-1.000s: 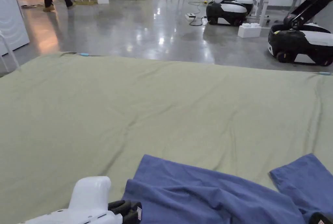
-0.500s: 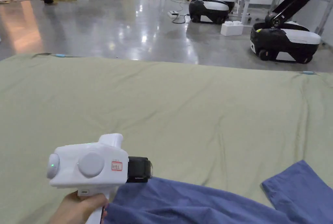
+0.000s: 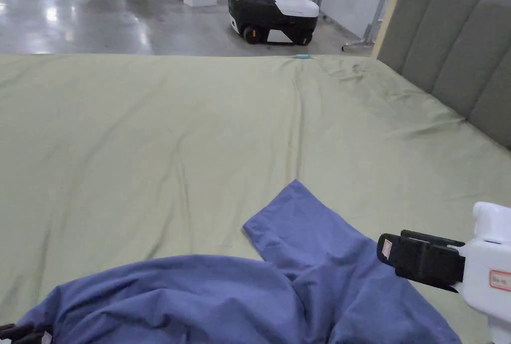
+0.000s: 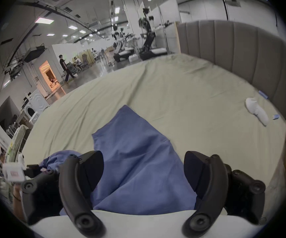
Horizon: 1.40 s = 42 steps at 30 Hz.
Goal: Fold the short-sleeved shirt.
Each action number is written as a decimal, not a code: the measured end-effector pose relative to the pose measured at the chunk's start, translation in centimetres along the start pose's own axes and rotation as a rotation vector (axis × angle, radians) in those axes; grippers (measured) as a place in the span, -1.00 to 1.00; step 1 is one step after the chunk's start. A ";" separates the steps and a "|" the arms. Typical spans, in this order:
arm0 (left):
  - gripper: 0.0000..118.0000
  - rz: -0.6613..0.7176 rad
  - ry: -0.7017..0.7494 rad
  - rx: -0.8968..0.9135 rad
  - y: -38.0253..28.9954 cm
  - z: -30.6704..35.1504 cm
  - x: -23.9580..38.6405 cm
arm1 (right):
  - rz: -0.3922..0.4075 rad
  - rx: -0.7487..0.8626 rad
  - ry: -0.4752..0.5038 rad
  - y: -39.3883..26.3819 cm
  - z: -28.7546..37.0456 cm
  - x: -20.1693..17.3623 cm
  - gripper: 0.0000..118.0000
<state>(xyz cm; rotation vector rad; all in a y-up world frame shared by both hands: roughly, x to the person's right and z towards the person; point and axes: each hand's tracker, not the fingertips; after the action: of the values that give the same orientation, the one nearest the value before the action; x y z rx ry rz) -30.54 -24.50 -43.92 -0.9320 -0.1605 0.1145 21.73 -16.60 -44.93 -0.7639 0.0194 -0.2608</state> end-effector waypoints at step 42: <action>-0.90 0.137 0.110 0.620 25.4 27.6 -7.1 | 0.187 0.433 0.122 26.8 16.1 -13.4 -0.93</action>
<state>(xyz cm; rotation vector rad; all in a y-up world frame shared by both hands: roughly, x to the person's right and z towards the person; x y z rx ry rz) -43.40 11.04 -48.82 -0.3279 0.0439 0.2242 16.67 16.14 -52.68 -0.3115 0.1449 -0.1253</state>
